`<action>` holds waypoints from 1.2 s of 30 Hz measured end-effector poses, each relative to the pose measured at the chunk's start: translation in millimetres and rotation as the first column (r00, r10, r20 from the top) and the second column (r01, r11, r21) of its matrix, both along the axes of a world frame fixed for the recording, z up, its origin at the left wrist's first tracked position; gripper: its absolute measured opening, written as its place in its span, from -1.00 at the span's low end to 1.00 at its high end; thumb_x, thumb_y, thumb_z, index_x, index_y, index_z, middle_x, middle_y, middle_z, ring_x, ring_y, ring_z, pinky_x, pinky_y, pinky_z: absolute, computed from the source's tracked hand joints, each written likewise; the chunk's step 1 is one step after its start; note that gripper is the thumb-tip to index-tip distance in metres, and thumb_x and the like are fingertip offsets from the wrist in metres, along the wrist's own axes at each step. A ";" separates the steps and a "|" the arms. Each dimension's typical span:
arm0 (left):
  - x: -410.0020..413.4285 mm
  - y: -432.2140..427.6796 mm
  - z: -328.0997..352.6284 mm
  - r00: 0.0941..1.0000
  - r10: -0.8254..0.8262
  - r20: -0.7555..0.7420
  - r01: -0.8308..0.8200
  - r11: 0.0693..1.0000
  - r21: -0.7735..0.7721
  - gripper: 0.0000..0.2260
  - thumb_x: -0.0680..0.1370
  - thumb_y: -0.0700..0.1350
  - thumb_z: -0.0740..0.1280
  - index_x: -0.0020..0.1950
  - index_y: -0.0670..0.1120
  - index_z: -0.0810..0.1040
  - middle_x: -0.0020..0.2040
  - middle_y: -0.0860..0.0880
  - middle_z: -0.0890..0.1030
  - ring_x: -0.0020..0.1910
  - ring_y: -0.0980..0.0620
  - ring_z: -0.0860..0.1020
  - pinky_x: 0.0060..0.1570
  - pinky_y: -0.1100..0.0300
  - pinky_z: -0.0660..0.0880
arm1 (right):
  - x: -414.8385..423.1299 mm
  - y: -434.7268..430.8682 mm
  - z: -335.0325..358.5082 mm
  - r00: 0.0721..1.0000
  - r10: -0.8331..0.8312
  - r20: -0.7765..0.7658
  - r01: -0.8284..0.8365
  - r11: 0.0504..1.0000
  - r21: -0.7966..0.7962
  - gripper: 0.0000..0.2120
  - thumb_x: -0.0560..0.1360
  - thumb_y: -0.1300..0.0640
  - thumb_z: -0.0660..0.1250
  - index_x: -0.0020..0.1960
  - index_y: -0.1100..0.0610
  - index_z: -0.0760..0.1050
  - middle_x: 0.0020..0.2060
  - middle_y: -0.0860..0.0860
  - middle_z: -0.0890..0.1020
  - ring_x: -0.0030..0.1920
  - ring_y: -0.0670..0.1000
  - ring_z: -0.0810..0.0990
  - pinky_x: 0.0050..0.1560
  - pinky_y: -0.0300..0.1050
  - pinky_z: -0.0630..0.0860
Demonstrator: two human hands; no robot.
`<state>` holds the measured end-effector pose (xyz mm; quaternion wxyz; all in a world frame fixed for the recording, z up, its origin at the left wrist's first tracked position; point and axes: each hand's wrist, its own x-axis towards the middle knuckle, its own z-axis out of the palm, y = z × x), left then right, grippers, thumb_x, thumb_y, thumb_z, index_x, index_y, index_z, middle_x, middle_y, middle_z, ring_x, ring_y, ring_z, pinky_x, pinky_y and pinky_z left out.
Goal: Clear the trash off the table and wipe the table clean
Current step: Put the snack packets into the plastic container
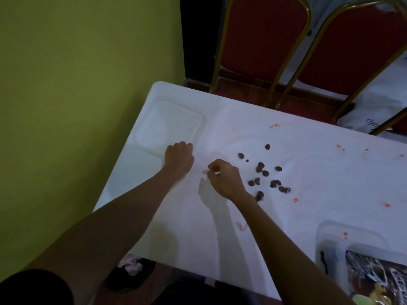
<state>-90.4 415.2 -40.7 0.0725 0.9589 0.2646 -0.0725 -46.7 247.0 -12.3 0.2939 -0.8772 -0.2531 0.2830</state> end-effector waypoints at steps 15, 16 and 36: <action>-75.0 -109.5 147.2 0.630 0.708 0.318 -0.050 0.446 -0.893 -0.82 0.62 0.09 0.27 0.01 -0.01 0.50 0.02 0.08 0.67 0.02 0.07 0.65 -0.06 0.22 0.54 | 14.0 -21.9 53.1 0.912 -0.321 -0.257 0.351 0.933 0.081 -0.57 0.65 -0.19 0.04 -0.05 0.15 0.45 -0.12 0.01 0.52 -0.12 -0.02 0.51 -0.07 -0.11 0.42; -76.3 -118.5 146.2 0.603 0.770 0.210 0.014 0.253 -0.967 -0.83 0.62 0.07 0.29 0.00 -0.02 0.49 0.08 0.06 0.69 0.05 0.02 0.67 -0.01 0.13 0.58 | 16.1 -33.2 53.0 0.877 -0.368 -0.308 0.400 0.915 0.046 -0.51 0.65 -0.20 0.02 0.03 0.19 0.48 -0.05 0.06 0.55 -0.05 0.02 0.54 0.01 -0.07 0.46; -46.9 -355.4 115.1 0.701 0.694 -0.164 -0.019 -0.212 -0.977 -0.75 0.69 -0.02 0.18 0.31 -0.12 0.36 0.11 -0.22 0.66 -0.07 -0.21 0.71 -0.21 0.00 0.66 | 42.4 -389.7 90.0 0.795 -0.567 -0.216 0.601 0.784 0.155 -0.58 0.54 -0.22 0.31 0.02 0.17 0.51 -0.17 0.04 0.57 -0.22 0.04 0.55 -0.32 -0.11 0.48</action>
